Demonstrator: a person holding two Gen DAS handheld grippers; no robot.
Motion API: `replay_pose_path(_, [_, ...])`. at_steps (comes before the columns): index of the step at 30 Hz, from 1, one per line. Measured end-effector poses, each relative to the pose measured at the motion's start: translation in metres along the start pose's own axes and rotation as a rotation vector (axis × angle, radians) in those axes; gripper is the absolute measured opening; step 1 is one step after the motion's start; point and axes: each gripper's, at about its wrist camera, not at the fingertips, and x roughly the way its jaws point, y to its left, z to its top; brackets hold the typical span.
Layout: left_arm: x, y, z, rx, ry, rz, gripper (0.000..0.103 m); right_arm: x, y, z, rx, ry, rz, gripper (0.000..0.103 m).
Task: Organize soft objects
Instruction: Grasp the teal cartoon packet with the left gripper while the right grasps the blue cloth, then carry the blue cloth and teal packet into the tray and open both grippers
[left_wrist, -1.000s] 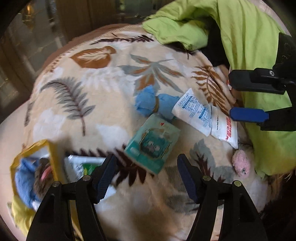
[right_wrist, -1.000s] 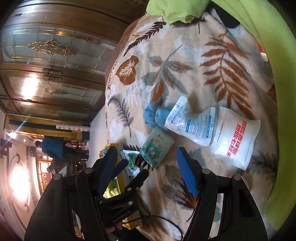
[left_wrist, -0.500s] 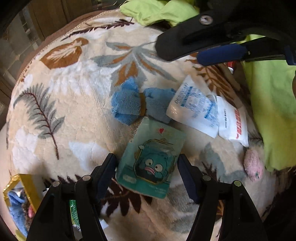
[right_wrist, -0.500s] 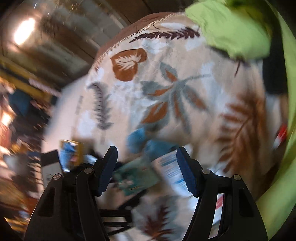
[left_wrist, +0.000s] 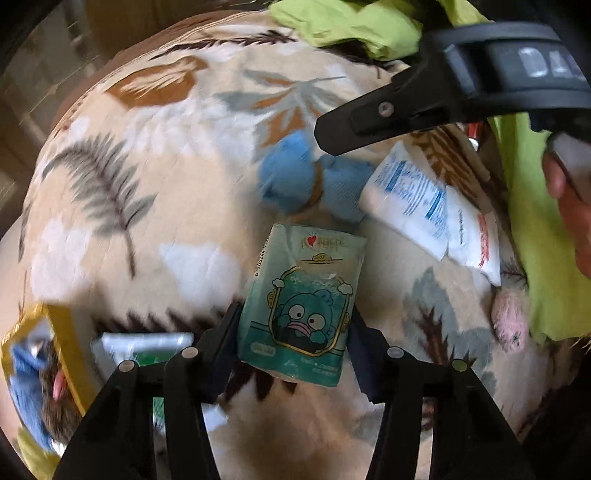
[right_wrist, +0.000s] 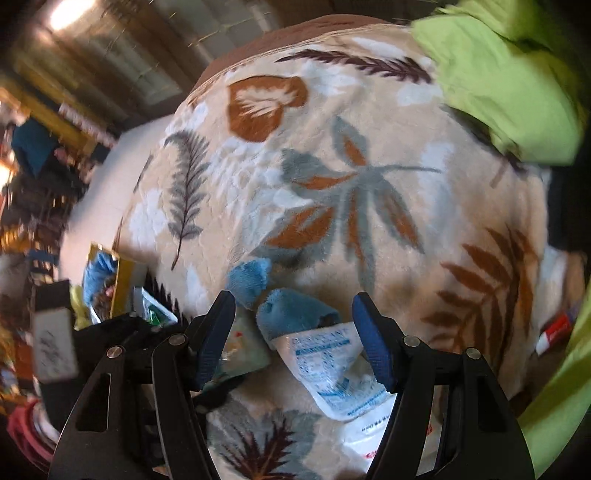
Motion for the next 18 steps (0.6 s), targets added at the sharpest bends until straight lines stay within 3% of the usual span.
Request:
replay_pose_path(5, [-0.008, 0.009, -0.020, -0.082, -0.008, -0.020, 0.054, 0.027, 0.026, 0.006, -0.142, 0.070, -0.082, 0.061])
replay_pose_path(7, [-0.007, 0.012, -0.023, -0.113, -0.009, -0.037, 0.054, 0.041, 0.036, 0.005, -0.195, 0.103, -0.116, 0.041])
replay_pose_path(9, [-0.007, 0.018, -0.027, -0.148, -0.013, -0.043, 0.054, 0.051, 0.039, 0.003, -0.209, 0.110, -0.162, 0.037])
replay_pose_path(13, [-0.013, 0.029, -0.041, -0.205, -0.032, -0.044, 0.054, 0.045, 0.038, -0.004, -0.176, 0.061, -0.150, 0.032])
replay_pose_path(18, [-0.025, 0.027, -0.053, -0.253, -0.078, -0.013, 0.054, 0.015, 0.028, -0.020, -0.052, -0.016, -0.032, 0.032])
